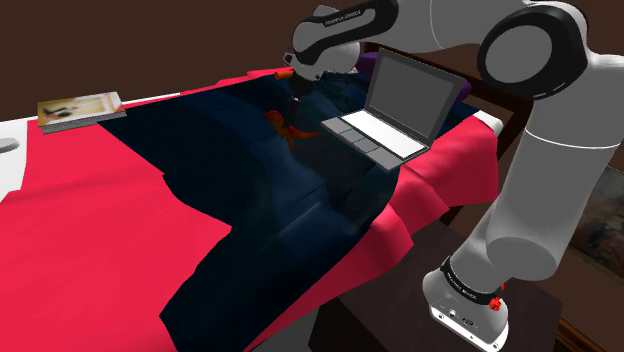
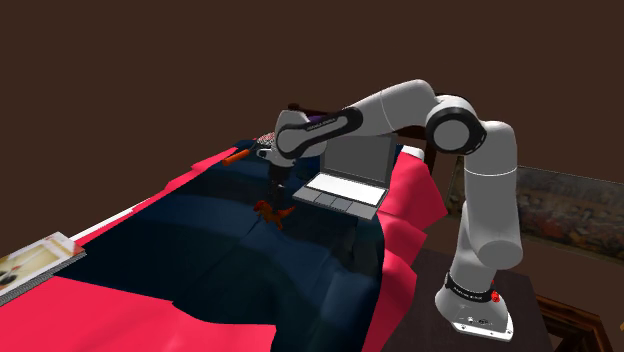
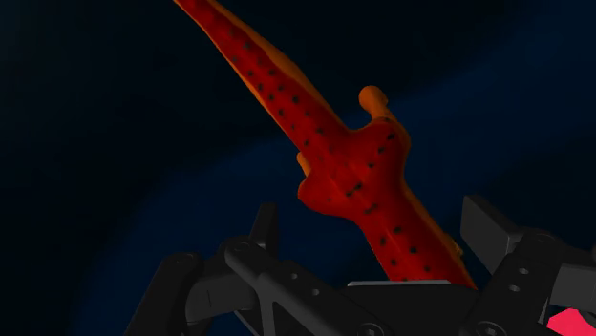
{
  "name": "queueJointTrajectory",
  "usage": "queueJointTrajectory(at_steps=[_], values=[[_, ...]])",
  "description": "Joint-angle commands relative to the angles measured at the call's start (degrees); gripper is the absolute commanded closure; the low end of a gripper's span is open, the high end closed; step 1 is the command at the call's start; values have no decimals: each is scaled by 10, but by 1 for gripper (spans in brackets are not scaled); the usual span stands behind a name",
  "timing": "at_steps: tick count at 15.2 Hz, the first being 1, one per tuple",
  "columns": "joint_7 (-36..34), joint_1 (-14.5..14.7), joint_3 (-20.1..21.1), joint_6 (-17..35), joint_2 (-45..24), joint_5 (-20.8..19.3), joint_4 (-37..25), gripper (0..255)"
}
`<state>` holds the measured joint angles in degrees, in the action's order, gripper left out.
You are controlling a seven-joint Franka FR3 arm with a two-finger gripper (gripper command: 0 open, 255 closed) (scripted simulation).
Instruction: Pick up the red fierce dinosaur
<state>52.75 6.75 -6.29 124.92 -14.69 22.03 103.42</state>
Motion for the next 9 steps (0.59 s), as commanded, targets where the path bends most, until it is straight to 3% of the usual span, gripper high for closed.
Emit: queueJointTrajectory(at_steps=[1,7,8,9], values=[[6,0,2,12,-6,4,6,0],[19,-1,4,40,-20,14,22,0],[19,-1,4,41,-20,14,22,255],[19,-1,4,41,-20,14,22,255]])
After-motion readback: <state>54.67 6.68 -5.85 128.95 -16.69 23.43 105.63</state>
